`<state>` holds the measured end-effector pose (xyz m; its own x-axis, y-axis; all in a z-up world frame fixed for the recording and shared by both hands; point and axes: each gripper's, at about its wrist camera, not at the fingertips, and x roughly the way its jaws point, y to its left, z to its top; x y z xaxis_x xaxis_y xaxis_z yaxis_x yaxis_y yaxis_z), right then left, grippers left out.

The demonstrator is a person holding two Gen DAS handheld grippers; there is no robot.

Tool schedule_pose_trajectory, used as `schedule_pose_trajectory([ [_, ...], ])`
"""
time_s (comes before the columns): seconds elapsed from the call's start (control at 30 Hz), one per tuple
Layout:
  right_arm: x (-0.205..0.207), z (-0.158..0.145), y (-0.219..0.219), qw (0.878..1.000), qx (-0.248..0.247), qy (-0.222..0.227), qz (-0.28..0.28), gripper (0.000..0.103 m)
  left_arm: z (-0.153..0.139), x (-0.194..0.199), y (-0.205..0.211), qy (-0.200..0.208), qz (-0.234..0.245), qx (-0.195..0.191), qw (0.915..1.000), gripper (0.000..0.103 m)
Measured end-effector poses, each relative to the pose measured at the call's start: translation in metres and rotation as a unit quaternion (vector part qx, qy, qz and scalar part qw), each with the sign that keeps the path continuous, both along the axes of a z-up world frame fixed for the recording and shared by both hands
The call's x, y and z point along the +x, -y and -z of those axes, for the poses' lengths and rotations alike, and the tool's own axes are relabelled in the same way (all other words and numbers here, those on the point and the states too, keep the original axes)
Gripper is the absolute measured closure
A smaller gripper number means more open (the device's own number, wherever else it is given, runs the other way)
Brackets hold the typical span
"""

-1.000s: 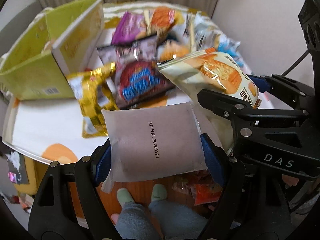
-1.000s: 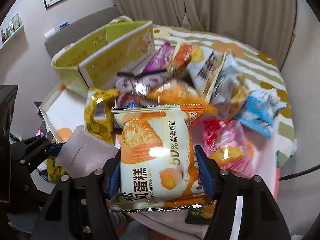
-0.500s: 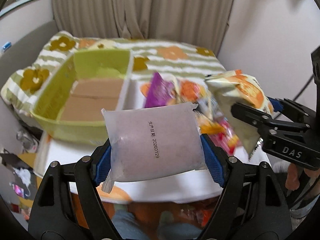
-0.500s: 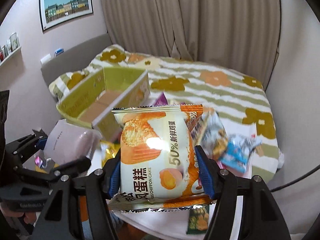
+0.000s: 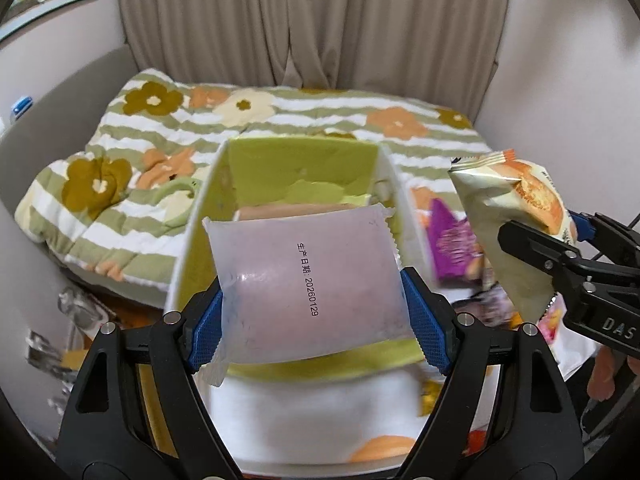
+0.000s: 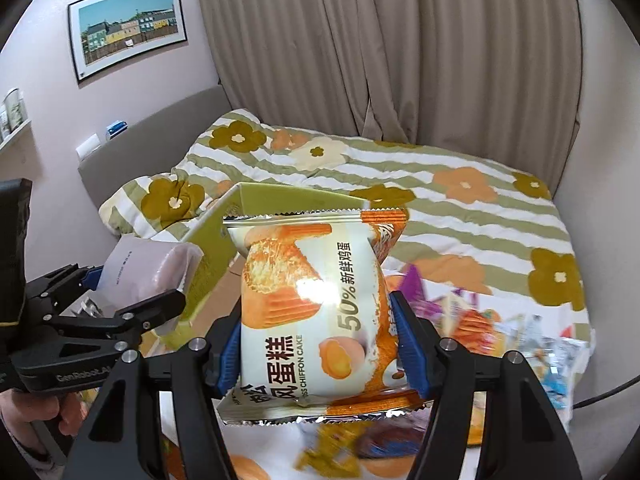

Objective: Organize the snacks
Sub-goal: 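Lower the pink packet into the box with left tool while right tool drops the cake bag in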

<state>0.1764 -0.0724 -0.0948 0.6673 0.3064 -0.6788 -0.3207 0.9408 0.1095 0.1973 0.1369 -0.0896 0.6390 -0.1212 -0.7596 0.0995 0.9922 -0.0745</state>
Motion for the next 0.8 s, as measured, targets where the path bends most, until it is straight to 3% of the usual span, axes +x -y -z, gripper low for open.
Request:
schedule_pose_trajectory([
  [0.23, 0.036, 0.029, -0.048, 0.998, 0.005, -0.053, 0.038, 0.042, 0.057, 0.055, -0.033, -0.069, 0.053, 0.031, 0.9957, 0.025],
  [0.47, 0.054, 0.055, -0.068, 0.994, -0.003, -0.091, 0.066, 0.042, 0.095, 0.071, -0.028, -0.107, 0.101, 0.062, 0.9872, 0.023],
  [0.5, 0.057, 0.059, -0.068, 0.993, -0.006, -0.096, 0.068, 0.042, 0.097, 0.072, -0.029, -0.104, 0.102, 0.066, 0.9871, 0.022],
  [0.6, 0.061, 0.067, -0.069, 0.991, -0.005, -0.108, 0.072, 0.042, 0.095, 0.069, -0.029, -0.087, 0.1, 0.091, 0.987, 0.0],
  [0.8, 0.062, 0.075, -0.07, 0.992, -0.004, -0.118, 0.05, 0.042, 0.086, 0.046, -0.035, -0.075, 0.078, 0.106, 0.9885, 0.0],
])
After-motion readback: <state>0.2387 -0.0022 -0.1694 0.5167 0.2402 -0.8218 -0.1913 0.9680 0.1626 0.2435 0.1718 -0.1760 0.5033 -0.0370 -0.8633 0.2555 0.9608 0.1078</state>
